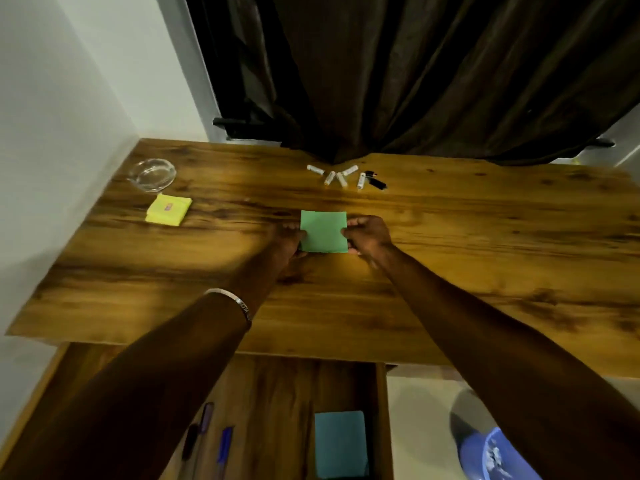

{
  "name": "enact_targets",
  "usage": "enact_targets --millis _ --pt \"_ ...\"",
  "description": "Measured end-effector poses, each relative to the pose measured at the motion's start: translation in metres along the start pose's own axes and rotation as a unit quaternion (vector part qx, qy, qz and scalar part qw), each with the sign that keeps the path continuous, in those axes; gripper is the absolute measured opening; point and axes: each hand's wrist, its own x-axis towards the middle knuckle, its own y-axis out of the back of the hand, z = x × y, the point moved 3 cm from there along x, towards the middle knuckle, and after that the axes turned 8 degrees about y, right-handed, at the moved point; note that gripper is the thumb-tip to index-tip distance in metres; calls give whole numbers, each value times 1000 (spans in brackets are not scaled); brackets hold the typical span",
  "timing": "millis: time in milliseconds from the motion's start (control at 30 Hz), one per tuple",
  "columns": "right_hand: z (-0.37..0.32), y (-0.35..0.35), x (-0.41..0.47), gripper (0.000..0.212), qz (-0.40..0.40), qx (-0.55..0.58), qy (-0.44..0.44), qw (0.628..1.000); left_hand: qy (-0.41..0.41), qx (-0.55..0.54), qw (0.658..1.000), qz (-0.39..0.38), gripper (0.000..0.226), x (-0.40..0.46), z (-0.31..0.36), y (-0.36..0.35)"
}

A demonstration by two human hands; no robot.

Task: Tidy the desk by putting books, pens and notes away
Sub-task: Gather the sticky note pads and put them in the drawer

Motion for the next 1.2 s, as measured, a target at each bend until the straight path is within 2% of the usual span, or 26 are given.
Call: enact_targets --millis 33,233,300,367,500,667,733,833,900,1067,1167,1200 --pt "-2 -14 -4 15 -4 1 0 1000 -7 -3 1000 3 10 2 0 16" --pt "-17 -102 -21 20 -40 -22 -2 999 -39 41 997 58 17 14 -8 112" --pt "-24 -130 -25 20 -45 -23 -3 999 -44 47 995 77 6 20 -10 144" --pt "-31 -160 -28 20 -55 -24 -5 998 -42 47 994 92 21 26 -10 177" --pt "-45 -217 -28 24 -75 -31 -3 997 -63 65 988 128 19 32 -1 234" --pt "-67 -278 -19 29 -83 -65 29 994 -79 92 979 167 26 50 17 290" --pt "-76 -297 -14 31 -82 -91 34 992 -87 99 976 174 28 61 23 306" --pt "-83 -318 -7 36 -92 -113 28 989 -77 108 981 142 34 74 31 318" --pt "-85 -327 0 37 -95 -126 32 987 -95 126 975 156 37 84 38 324" --pt "-89 -342 17 36 -52 -113 32 992 -115 190 956 192 38 96 49 326" --pt "-92 -347 23 36 -46 -106 29 993 -139 210 950 182 56 93 52 321" --pt "-94 -348 24 36 -49 -96 23 994 -138 215 949 187 54 93 53 322"
